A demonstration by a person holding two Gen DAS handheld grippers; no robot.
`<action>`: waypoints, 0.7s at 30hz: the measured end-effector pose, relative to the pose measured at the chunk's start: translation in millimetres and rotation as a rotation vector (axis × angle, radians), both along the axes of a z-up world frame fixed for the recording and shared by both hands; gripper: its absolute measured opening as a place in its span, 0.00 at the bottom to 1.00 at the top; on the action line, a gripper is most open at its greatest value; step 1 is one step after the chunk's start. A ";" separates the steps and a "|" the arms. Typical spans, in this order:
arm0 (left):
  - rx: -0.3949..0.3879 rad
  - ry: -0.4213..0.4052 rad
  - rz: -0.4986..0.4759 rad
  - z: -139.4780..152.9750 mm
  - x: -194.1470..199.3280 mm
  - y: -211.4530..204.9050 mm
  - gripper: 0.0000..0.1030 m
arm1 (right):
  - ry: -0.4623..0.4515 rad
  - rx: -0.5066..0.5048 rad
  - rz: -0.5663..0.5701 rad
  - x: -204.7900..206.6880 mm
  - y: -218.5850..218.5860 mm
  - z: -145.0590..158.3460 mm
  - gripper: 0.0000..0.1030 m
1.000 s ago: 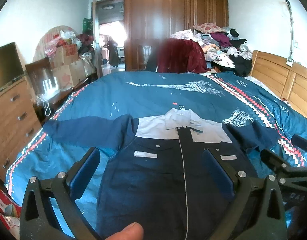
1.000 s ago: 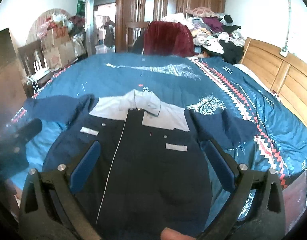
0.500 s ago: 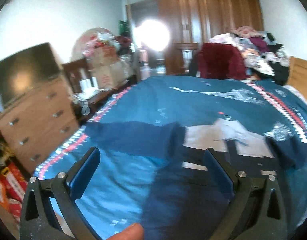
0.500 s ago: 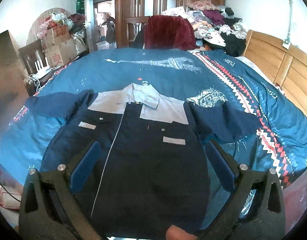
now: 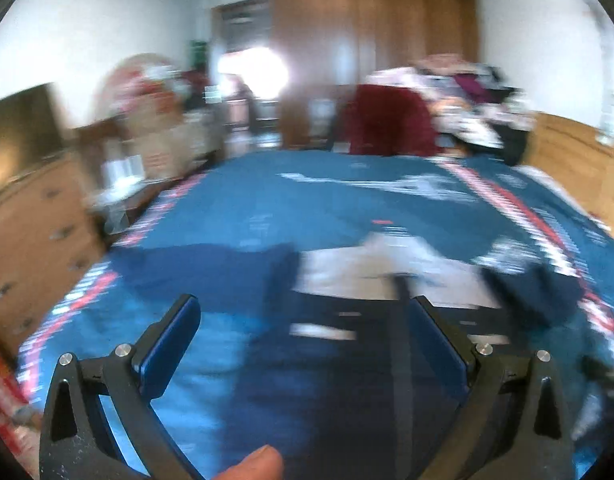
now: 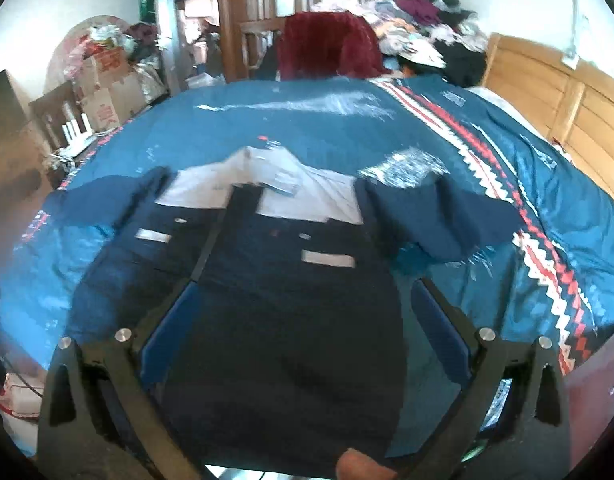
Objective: Fold large clothes
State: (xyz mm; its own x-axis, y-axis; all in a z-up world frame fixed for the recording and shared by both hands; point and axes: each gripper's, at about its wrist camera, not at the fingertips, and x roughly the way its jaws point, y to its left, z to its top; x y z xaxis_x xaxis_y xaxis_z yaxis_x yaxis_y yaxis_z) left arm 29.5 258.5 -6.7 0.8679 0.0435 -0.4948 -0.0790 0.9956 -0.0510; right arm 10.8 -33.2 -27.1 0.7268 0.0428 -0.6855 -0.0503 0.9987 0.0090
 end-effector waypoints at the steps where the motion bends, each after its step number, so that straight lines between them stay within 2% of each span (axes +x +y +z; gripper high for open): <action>1: -0.022 0.006 -0.054 -4.3 6.1 -17.8 1.00 | 0.003 -0.012 -0.014 1.2 -10.0 -4.4 1.00; 3: -0.060 0.024 -0.160 -14.8 21.5 -53.5 1.00 | 0.017 -0.037 -0.062 9.6 -41.5 -16.3 1.00; 6: -0.078 0.026 -0.220 -27.3 39.8 -91.8 1.00 | 0.062 -0.032 -0.153 34.6 -103.2 -34.4 1.00; 10: -0.118 -0.015 -0.230 -35.1 62.3 -110.1 1.00 | 0.105 0.028 -0.285 78.9 -195.6 -49.1 1.00; 13: -0.062 -0.062 -0.210 -35.4 80.3 -125.2 1.00 | 0.112 0.045 -0.322 112.7 -245.9 -32.9 0.99; 14: -0.036 -0.090 -0.203 -33.6 86.0 -131.4 1.00 | 0.091 0.030 -0.322 118.5 -252.8 -18.2 0.98; 16: -0.021 -0.137 -0.195 -29.6 91.2 -135.0 1.00 | -0.052 -0.039 -0.301 117.8 -250.4 30.3 1.00; 18: -0.025 -0.225 -0.177 -20.7 93.0 -135.9 1.00 | -0.259 -0.134 -0.270 100.8 -244.3 64.7 1.00; 19: -0.028 -0.257 -0.167 -15.8 94.7 -134.3 1.00 | -0.320 -0.144 -0.245 95.7 -246.2 65.6 1.00; 20: -0.040 -0.302 -0.152 -11.8 96.7 -135.3 1.00 | -0.333 -0.133 -0.225 94.1 -252.9 56.5 1.00; 21: -0.056 -0.330 -0.141 -8.9 98.6 -134.3 1.00 | -0.269 -0.107 -0.253 100.5 -265.7 38.5 1.00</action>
State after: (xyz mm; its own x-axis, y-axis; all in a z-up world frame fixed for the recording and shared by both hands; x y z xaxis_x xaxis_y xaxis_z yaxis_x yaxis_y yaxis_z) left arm 128.1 124.2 -15.6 0.9769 -0.1075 -0.1849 0.0891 0.9904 -0.1055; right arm 111.4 -298.9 11.4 0.8599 -0.2227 -0.4594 0.2118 0.9744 -0.0760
